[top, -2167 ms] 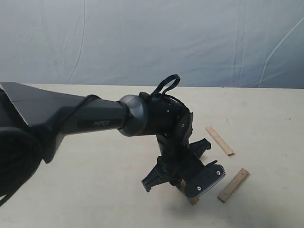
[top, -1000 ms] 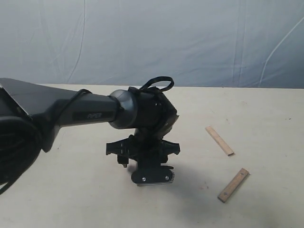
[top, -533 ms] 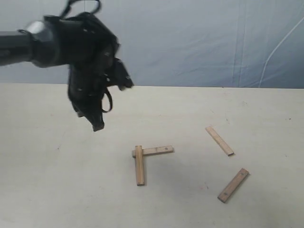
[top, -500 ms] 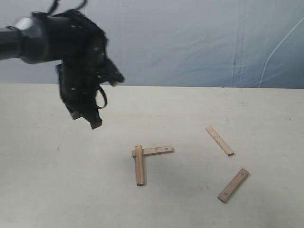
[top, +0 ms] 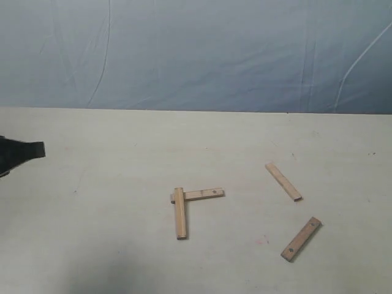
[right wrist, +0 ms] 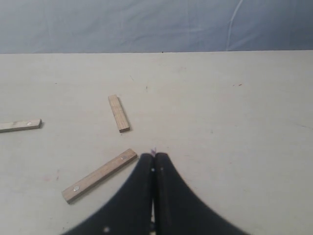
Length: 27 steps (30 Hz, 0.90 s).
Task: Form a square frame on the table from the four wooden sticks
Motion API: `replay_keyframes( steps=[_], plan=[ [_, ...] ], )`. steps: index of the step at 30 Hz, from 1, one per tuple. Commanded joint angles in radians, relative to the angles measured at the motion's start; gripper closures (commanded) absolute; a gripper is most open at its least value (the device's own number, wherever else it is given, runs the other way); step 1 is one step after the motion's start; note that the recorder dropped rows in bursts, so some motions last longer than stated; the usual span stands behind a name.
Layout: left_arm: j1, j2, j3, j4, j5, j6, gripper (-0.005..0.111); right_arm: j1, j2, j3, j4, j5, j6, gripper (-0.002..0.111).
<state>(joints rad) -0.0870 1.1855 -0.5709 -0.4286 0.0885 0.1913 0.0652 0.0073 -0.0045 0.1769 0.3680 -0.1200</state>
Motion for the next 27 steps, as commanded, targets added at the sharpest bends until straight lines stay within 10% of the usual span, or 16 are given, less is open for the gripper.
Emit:
replay_keyframes(
  steps=[1,19,27],
  plan=[
    [-0.038,-0.184,0.196,-0.039,-0.245,0.003,0.107,0.005,-0.007,0.005,-0.018,-0.006,0.0,0.109],
    [-0.096,-0.942,0.571,-0.002,-0.25,-0.035,0.107,0.005,-0.007,0.005,0.265,-0.658,0.188,0.109],
    [-0.096,-1.155,0.571,0.004,-0.109,-0.035,0.107,0.005,0.244,-0.159,-0.105,-0.955,0.355,0.109]
  ],
)
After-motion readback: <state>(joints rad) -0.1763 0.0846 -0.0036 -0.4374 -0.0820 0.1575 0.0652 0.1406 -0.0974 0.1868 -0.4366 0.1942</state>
